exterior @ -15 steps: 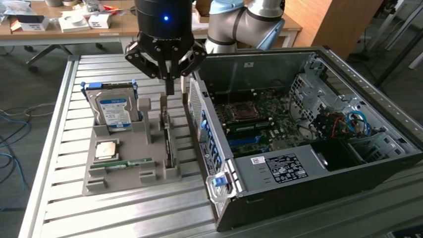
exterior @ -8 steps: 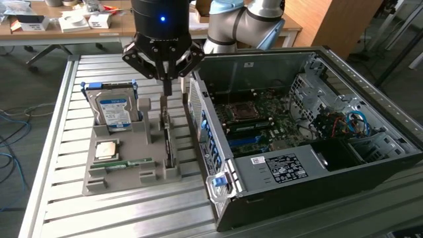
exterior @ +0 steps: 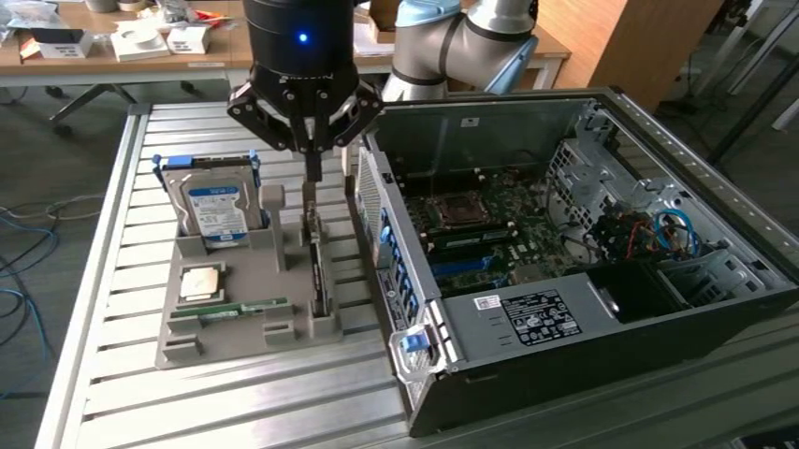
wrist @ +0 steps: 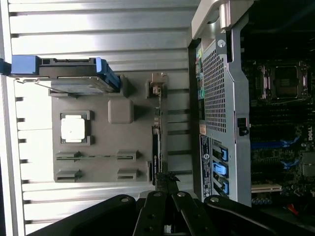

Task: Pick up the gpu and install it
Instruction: 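Reach for the gpu, then pick up the gpu and move the gpu toward the slot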

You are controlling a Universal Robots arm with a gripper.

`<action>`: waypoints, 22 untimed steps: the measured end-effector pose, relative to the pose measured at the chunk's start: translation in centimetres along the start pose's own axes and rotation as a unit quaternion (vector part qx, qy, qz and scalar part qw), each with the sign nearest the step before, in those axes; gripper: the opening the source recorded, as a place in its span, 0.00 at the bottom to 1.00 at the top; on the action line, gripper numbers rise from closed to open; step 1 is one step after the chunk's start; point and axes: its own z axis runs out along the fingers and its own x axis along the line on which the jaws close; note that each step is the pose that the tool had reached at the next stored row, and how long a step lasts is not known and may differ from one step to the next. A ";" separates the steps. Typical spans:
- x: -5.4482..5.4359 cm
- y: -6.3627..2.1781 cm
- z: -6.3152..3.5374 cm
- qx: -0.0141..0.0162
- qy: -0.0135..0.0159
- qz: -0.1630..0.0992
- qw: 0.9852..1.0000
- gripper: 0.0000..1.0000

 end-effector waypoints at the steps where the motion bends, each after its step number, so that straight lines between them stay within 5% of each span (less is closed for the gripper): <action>1: 0.0 0.00 0.03 0.000 0.000 0.000 1.000 0.11; 16: 0.0 0.00 0.03 0.000 0.000 0.000 1.000 0.11; 19: 0.0 0.00 0.04 0.000 0.000 0.000 1.000 0.29; 22: 0.0 0.00 0.04 0.000 0.000 0.000 1.000 0.29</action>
